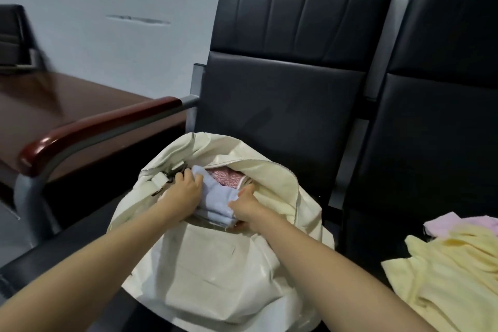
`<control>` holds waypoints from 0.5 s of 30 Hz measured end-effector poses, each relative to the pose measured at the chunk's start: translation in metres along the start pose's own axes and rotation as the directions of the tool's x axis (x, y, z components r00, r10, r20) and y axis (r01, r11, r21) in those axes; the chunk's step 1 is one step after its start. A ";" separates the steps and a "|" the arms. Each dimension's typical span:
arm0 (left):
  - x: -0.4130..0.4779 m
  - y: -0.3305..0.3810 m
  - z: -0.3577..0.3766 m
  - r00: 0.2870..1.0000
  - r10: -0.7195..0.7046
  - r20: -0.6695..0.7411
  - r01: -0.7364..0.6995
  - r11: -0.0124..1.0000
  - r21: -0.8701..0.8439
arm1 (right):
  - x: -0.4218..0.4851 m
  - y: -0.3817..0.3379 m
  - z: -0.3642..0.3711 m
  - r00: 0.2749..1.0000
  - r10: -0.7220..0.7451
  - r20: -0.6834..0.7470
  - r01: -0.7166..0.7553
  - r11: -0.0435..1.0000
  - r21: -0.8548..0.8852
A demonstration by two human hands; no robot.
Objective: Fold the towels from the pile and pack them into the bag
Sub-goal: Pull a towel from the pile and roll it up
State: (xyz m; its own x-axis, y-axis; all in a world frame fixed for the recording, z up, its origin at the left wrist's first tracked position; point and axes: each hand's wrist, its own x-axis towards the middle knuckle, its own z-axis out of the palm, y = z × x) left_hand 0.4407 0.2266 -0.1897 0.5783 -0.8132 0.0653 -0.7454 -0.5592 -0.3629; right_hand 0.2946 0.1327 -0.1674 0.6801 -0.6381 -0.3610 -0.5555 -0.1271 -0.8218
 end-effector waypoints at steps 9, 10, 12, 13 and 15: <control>-0.039 0.002 -0.043 0.995 -0.031 0.094 0.024 0.997 0.069 | -0.026 0.013 -0.004 0.984 -0.172 0.040 0.174 0.913 -0.369; -0.043 0.004 -0.048 0.989 -0.013 0.148 0.002 0.997 0.075 | -0.028 0.014 -0.004 0.983 -0.178 0.052 0.184 0.905 -0.384; -0.047 0.001 -0.048 0.977 -0.006 0.212 -0.012 0.996 0.084 | -0.027 0.012 -0.002 0.981 -0.191 0.036 0.189 0.892 -0.410; -0.049 -0.004 -0.047 0.972 -0.026 0.235 0.003 0.995 0.097 | -0.025 0.010 0.001 0.982 -0.188 0.029 0.184 0.894 -0.408; -0.053 -0.013 -0.047 0.956 -0.079 0.284 0.048 0.992 0.114 | -0.020 0.006 0.010 0.985 -0.174 0.020 0.169 0.910 -0.379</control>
State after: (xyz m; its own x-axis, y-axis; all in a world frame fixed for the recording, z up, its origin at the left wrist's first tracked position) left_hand 0.4041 0.2692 -0.1449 0.7057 -0.6871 -0.1727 -0.6740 -0.5760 -0.4625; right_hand 0.2827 0.1522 -0.1693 0.7757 -0.5912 -0.2209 -0.5721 -0.5110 -0.6415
